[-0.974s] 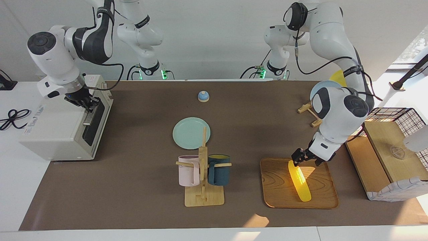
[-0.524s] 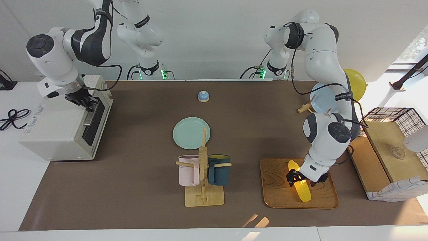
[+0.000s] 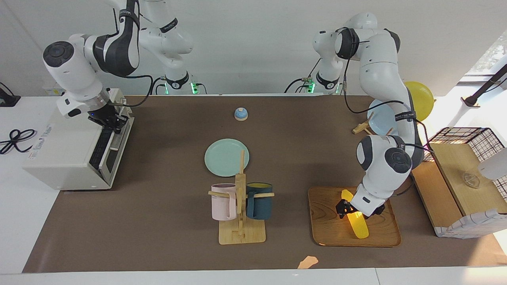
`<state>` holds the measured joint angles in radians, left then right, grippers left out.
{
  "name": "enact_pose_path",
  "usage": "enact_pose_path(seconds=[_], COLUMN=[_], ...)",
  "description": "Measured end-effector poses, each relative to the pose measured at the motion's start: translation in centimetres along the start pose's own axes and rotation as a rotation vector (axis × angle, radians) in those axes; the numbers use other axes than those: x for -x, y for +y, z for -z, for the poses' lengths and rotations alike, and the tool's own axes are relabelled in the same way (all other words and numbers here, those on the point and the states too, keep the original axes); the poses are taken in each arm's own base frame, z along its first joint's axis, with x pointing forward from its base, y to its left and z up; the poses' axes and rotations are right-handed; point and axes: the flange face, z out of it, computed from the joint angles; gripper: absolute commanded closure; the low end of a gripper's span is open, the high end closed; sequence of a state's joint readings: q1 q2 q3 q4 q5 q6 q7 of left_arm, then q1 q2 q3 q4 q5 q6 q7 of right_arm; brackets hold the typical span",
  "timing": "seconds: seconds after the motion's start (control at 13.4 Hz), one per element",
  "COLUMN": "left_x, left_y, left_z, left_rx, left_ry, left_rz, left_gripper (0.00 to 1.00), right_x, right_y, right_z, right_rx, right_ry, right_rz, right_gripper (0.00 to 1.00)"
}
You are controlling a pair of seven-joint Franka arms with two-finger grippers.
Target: Put corn in oven
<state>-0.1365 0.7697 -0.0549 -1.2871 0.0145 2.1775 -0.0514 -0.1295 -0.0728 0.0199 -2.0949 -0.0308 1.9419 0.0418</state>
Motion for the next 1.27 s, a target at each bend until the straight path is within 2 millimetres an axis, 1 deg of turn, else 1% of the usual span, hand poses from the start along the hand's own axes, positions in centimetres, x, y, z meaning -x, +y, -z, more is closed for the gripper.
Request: enact_pose_path(seconds=[0.07,0.15,0.22,0.37,0.52,0.6,0.67,0.82,0.9,0.97,1.05,1.12,1.2,1.27], left_x=[0.0,0.1,0.1,0.1,0.0,-0.1,0.1,1.5,2.6,3.9,5.4,7.0,8.8,10.7], left_y=[-0.1,-0.2,-0.2,-0.1,0.5,0.9,1.4,2.6,3.8,5.4,7.3,9.4,11.5,13.6], left_z=[0.0,0.0,0.1,1.3,3.8,5.7,8.2,13.2,15.3,17.0,18.4,19.3,19.7,19.7], left_rx=[-0.001,-0.003,-0.004,-0.004,0.01,0.032,0.053,0.069,0.074,0.077,0.076,0.072,0.066,0.061], left_ry=[-0.005,-0.013,-0.021,-0.037,-0.04,-0.031,-0.028,-0.051,-0.066,-0.079,-0.098,-0.118,-0.134,-0.151], left_rz=[-0.002,-0.004,-0.006,-0.008,-0.007,0.001,0.008,0.022,0.036,0.052,0.063,0.073,0.083,0.088], left_gripper=[0.85,1.0,1.0,1.0,1.0,1.0,1.0,1.0,1.0,1.0,1.0,1.0,1.0,1.0], right_x=[0.0,0.0,-0.1,-0.6,-0.6,-0.5,-0.3,-0.4,-0.6,-0.7,-0.7,-0.7,-0.9,-1.2], right_y=[-1.5,-2.9,-4.1,-5.2,-5.8,-6.1,-6.4,-6.7,-6.8,-7.0,-7.5,-8.1,-8.6,-9.5], right_z=[-1.1,-2.5,-4.1,-7.1,-9.2,-10.4,-11.6,-13.3,-13.7,-13.8,-13.7,-13.5,-13.1,-12.3], right_rx=[-0.005,-0.007,-0.013,-0.047,-0.065,-0.066,-0.067,-0.067,-0.068,-0.077,-0.09,-0.099,-0.104,-0.106], right_ry=[0.011,0.018,0.021,0.015,0.023,0.038,0.051,0.053,0.053,0.058,0.058,0.061,0.065,0.061], right_rz=[-0.001,-0.001,0.001,-0.009,-0.017,-0.022,-0.03,-0.057,-0.068,-0.084,-0.094,-0.099,-0.097,-0.09], right_gripper=[1.0,1.0,1.0,1.0,1.0,1.0,1.0,1.0,1.0,1.0,1.0,1.0,1.0,1.0])
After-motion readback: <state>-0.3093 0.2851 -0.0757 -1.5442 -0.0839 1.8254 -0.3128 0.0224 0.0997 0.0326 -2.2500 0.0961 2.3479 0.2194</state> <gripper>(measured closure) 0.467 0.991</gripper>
